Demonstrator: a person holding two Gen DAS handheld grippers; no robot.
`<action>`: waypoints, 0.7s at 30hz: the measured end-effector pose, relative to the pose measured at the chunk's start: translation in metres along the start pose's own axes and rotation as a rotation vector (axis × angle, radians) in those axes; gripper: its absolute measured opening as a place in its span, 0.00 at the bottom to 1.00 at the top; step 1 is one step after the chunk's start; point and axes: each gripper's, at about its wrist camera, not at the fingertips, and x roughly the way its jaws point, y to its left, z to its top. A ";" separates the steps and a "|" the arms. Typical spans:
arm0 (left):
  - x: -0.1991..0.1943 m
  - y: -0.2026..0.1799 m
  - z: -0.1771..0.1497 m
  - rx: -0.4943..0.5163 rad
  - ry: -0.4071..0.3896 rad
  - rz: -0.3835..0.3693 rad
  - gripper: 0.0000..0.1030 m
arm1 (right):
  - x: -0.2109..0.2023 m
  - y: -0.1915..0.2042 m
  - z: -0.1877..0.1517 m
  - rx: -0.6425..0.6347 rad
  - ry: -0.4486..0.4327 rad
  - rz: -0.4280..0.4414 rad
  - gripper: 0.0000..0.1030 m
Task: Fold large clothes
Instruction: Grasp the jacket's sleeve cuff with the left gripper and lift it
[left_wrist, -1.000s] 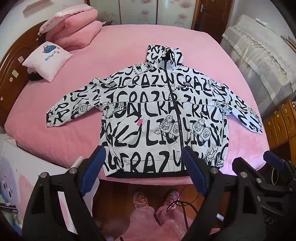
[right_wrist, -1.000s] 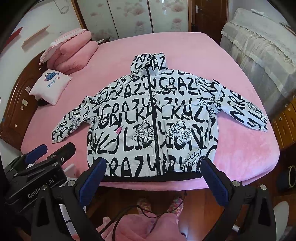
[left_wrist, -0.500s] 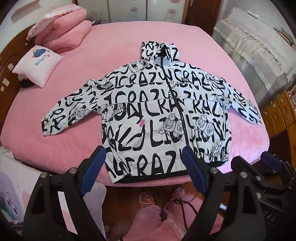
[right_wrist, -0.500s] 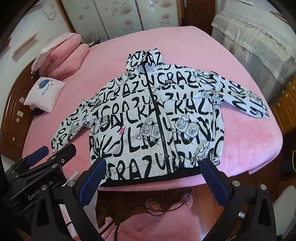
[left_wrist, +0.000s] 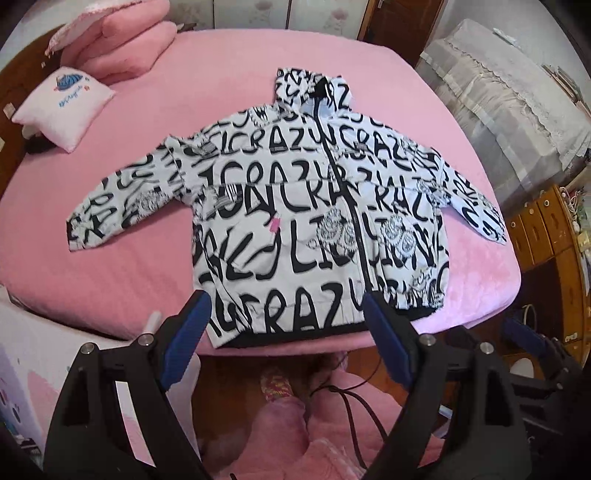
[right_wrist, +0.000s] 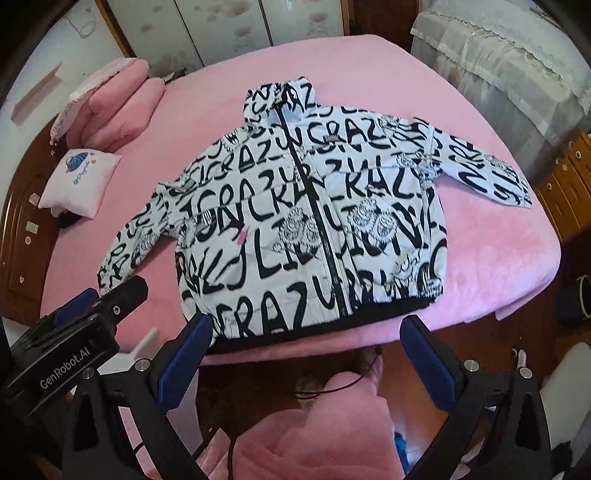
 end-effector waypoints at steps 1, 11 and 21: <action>0.003 0.001 -0.001 -0.005 0.010 -0.003 0.80 | 0.002 -0.001 -0.002 0.000 0.013 0.001 1.00; 0.051 0.038 -0.003 -0.172 0.184 -0.041 0.80 | 0.037 0.014 0.021 -0.054 0.102 0.040 1.00; 0.085 0.138 0.043 -0.548 0.195 -0.085 0.80 | 0.093 0.083 0.114 -0.269 0.127 0.123 1.00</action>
